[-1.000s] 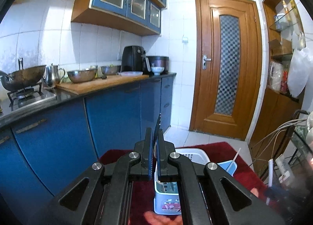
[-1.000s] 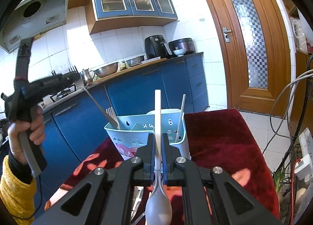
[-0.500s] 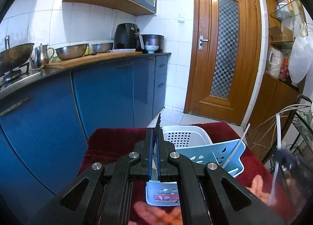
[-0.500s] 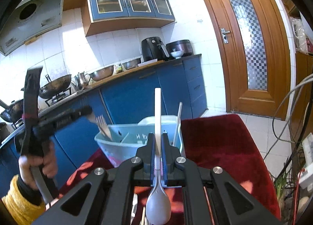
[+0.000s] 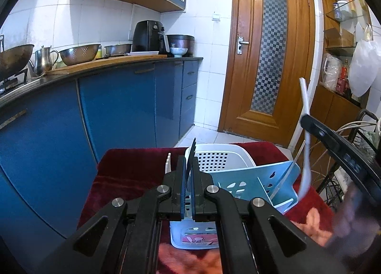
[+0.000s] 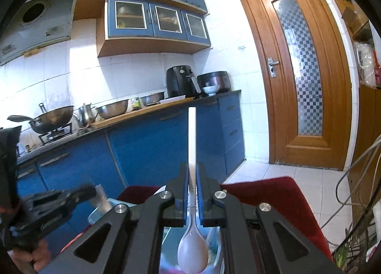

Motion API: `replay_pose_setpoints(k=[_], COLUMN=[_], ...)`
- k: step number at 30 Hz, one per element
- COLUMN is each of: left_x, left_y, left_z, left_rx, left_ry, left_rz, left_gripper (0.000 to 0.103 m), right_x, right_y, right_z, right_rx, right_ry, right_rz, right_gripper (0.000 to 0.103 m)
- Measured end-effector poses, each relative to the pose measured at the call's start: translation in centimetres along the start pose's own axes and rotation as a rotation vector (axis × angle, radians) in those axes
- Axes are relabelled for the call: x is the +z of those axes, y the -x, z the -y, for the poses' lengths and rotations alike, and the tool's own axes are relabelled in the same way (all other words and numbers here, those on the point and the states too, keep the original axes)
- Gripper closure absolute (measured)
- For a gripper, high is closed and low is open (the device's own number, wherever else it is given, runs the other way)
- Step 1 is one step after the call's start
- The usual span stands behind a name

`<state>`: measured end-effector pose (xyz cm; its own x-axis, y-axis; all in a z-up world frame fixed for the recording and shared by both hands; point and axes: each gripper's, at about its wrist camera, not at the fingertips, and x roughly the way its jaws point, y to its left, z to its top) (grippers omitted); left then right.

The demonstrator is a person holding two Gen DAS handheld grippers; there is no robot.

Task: Organize utensils
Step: 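Lift the fork and white spoon and carry both over the blue holder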

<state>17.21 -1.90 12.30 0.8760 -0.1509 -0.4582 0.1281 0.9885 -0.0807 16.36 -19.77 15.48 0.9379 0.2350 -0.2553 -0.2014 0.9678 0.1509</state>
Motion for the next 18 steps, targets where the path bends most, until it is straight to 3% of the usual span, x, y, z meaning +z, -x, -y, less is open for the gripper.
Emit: replay_pose_setpoints(k=[9,15,17,18], left_x=[-0.5,-0.7,-0.6,-0.6], left_y=[-0.8,-1.3,-1.2,-1.1], left_z=[-0.3,-0.8,-0.8,-0.9], left_rx=[-0.008,-0.034,-0.035,-0.035], left_ry=[0.001,0.032,0.043,0.049], left_rz=[-0.009,-0.035,-0.031,-0.029], left_gripper=[0.102,0.101,0.090,0.078], right_x=[-1.9,-2.9,-3.0,-2.9], right_y=[-2.8,-3.2,-3.0,-2.9], right_z=[0.5,0.6,0.6,0.5], right_rx=[-0.011,0.033,0.037,0.044], right_ry=[-0.006,-0.010,-0.008,-0.007], right_rz=[-0.014,-0.055,-0.062,-0.063], right_gripper=[0.095,0.095,0.088,0.080])
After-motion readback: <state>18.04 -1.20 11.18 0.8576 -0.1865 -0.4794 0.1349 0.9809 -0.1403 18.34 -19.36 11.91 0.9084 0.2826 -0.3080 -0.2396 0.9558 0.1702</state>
